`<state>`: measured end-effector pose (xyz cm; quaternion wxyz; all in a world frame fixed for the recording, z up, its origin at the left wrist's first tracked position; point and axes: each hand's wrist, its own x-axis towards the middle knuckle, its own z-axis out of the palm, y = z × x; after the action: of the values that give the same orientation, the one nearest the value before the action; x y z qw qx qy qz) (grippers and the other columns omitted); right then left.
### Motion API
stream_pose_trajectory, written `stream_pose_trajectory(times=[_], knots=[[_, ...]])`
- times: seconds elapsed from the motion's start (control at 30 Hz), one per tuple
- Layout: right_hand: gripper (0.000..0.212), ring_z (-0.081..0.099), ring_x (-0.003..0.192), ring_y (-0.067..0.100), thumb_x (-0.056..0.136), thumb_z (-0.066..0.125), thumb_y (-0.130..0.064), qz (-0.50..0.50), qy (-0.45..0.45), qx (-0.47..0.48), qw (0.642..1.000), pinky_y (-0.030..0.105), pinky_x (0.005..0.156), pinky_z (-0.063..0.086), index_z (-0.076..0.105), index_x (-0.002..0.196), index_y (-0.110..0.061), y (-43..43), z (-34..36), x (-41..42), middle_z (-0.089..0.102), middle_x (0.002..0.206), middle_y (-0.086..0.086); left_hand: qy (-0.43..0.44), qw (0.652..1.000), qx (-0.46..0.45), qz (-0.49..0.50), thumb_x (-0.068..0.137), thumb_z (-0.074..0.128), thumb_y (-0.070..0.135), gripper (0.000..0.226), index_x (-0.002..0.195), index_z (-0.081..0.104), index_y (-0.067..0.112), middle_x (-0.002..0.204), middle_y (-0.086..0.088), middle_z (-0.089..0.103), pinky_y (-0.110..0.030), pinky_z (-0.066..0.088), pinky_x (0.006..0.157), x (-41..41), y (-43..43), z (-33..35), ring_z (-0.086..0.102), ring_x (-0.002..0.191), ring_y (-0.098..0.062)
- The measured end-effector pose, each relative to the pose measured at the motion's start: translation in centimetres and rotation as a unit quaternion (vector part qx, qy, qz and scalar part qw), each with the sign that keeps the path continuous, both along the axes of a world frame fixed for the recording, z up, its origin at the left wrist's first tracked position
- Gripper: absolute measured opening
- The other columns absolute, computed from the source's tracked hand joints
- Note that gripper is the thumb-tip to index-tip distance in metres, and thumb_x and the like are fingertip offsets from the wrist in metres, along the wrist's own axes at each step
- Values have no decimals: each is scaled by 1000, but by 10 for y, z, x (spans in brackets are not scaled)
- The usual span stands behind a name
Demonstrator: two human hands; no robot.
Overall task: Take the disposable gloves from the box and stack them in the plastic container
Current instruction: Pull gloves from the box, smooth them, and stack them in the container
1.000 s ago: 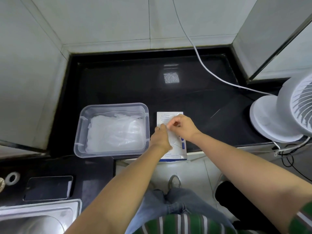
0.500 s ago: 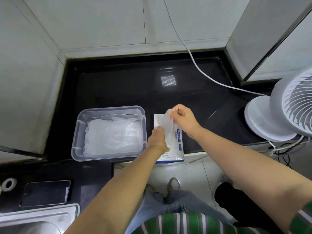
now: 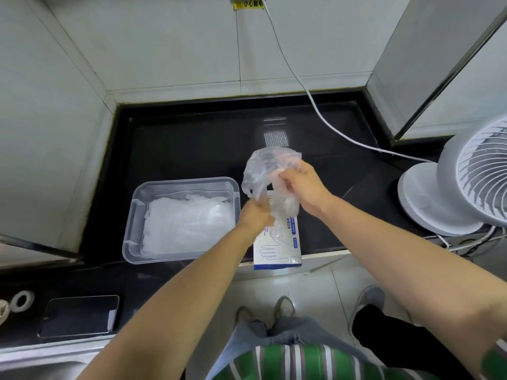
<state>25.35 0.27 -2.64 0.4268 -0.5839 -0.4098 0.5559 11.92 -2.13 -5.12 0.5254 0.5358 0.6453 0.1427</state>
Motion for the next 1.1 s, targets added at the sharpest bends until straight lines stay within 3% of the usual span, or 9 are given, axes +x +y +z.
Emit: stream_pose_trajectory(times=[0.1,0.23,0.3,0.37,0.47,0.67,0.8,0.9,1.1], knots=[[40,68,104,33,82,61,-3,15,-9,31,999,51,90,56,61,123,-7,-7,-5,-7,70,111,17,-232,957,2,176,100,44,14,20,102,63,12,89,-2,69,-15,54,67,-13,8,31,69,81,-9],[87,62,115,24,89,65,2,43,-26,26,998,36,87,56,15,156,-20,-12,-6,-22,60,127,10,-422,867,-82,252,95,28,67,77,113,65,2,107,-20,71,-39,53,93,-53,19,39,69,103,-31],[99,57,118,12,89,65,6,67,-25,27,997,20,84,55,0,158,-23,-15,-2,-32,51,136,-3,-379,897,-92,207,92,39,68,70,115,65,7,109,-15,72,-36,53,92,-66,19,40,68,107,-28],[100,52,117,7,89,66,3,96,-21,23,995,10,76,52,-3,157,-23,-16,3,-43,42,138,-6,-300,932,-80,188,94,62,37,31,109,64,10,104,-12,72,-28,57,81,-69,19,40,70,100,-26],[100,49,127,10,90,70,-7,123,-4,9,992,12,83,50,1,157,-32,-16,-1,-52,39,147,-6,-198,945,-46,257,88,66,7,13,101,63,8,95,-14,68,-28,59,76,-74,20,34,69,78,-21],[57,66,101,14,95,39,-65,85,117,-92,985,32,88,52,53,131,-23,-1,10,-59,68,116,4,-65,979,-20,193,90,52,12,15,98,64,14,90,-10,65,-27,51,74,-97,17,34,59,80,-17],[39,64,75,15,94,67,-27,105,56,-98,988,24,72,51,54,130,-18,3,3,-62,70,102,9,-18,992,-8,128,99,47,10,18,107,60,2,79,-7,56,-23,47,64,-111,14,32,53,69,-15],[41,58,69,14,91,62,3,97,-4,-56,994,18,59,47,60,128,-14,4,1,-71,68,99,11,-39,987,-8,156,98,52,27,30,122,57,9,90,-7,58,-24,46,62,-121,15,24,54,69,-14],[39,50,57,-2,99,47,4,64,-48,23,997,15,63,44,63,130,-15,5,-5,-86,63,87,-4,-207,935,-170,230,77,75,52,63,123,49,19,102,-5,62,-30,56,80,-139,20,23,67,90,-17]])
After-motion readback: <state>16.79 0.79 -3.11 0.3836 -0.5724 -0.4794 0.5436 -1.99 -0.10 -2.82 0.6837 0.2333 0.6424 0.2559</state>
